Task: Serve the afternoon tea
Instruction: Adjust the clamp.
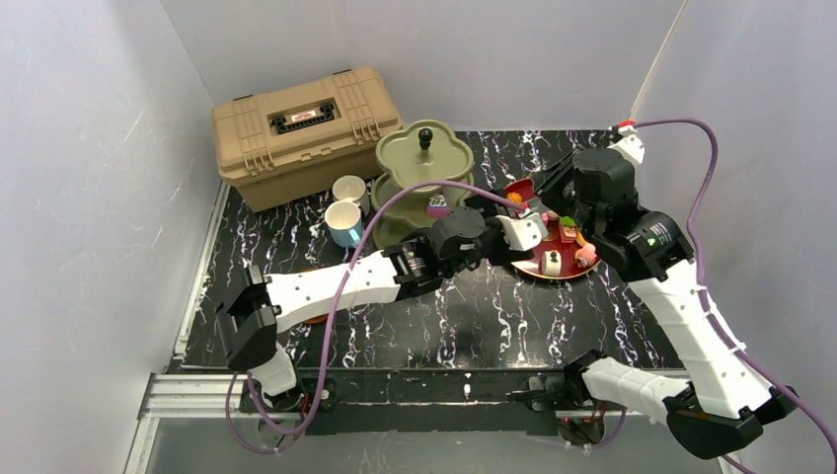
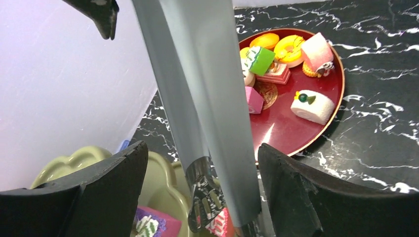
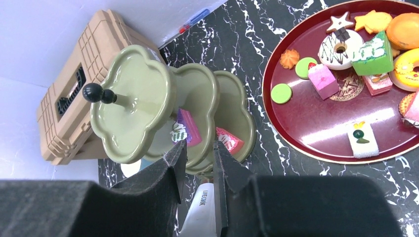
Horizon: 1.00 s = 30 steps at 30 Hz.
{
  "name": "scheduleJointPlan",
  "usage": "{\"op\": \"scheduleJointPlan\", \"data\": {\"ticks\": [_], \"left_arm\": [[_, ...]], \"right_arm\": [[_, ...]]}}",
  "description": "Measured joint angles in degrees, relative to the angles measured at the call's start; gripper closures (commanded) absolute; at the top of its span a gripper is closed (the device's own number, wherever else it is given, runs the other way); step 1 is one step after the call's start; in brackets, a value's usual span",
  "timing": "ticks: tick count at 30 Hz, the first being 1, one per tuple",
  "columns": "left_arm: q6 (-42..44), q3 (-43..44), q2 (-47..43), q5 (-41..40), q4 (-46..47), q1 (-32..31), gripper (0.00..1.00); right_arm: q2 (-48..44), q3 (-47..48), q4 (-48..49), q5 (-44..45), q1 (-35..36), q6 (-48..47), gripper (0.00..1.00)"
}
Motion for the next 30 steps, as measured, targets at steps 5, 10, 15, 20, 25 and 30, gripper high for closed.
{"op": "scheduleJointPlan", "data": {"ticks": [5, 10, 15, 20, 25, 30], "left_arm": [[2.1, -1.6, -0.1, -0.4, 1.0, 0.0, 0.53], [2.9, -2.3, -0.6, -1.2, 1.5, 0.0, 0.76], [1.7, -2.2, -2.2, -2.3, 0.6, 0.2, 0.77], [-8.8, 0.4, -3.8, 1.7, -9.6, 1.8, 0.73], [-22.4, 4.5, -8.5, 10.5, -20.6, 6.7, 0.74], [-29.5, 6.2, -13.5, 16.1, -24.3, 9.4, 0.75]], "right_arm": [[-0.2, 0.0, -1.0, 0.0, 0.0, 1.6, 0.96], [-0.8, 0.0, -1.8, 0.3, 0.0, 2.7, 0.86], [-1.0, 0.0, -1.4, 0.7, -0.3, 3.9, 0.47], [-2.9, -1.5, 2.8, -1.9, -0.3, 0.7, 0.16], [-7.5, -2.5, 8.0, -5.9, -0.3, -4.8, 0.13], [-6.2, 0.9, 9.0, -13.2, -0.3, -7.9, 0.13]]}}
